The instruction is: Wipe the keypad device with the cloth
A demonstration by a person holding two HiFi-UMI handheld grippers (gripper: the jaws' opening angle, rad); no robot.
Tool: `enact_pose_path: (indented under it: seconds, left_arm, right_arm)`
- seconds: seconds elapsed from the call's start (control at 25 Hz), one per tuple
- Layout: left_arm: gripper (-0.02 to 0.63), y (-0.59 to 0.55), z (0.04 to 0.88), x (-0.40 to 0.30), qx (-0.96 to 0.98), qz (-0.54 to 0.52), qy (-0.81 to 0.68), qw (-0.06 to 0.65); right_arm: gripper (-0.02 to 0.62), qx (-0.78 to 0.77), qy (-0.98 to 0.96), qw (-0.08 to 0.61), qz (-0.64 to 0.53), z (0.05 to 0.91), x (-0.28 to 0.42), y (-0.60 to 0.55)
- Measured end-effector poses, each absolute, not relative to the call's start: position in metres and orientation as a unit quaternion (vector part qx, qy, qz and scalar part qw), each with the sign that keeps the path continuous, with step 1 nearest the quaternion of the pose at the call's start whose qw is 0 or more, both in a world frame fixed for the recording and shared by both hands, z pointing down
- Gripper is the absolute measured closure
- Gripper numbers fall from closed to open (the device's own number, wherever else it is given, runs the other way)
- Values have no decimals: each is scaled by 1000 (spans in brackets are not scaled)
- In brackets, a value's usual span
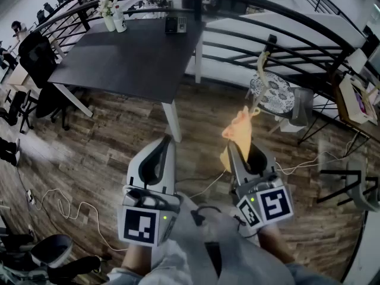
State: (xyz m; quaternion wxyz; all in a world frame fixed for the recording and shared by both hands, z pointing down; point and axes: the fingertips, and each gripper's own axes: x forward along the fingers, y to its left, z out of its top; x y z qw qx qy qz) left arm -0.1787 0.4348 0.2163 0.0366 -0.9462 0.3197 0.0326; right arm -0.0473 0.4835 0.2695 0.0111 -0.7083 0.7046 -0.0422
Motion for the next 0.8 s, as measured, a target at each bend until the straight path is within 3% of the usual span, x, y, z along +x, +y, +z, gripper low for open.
enact_pose_path:
  seconds: [0.8]
  left_arm:
    - [598, 445, 212, -169, -944, 37, 325, 47]
  right_arm:
    - [494, -708, 705, 20, -48, 271, -35, 493]
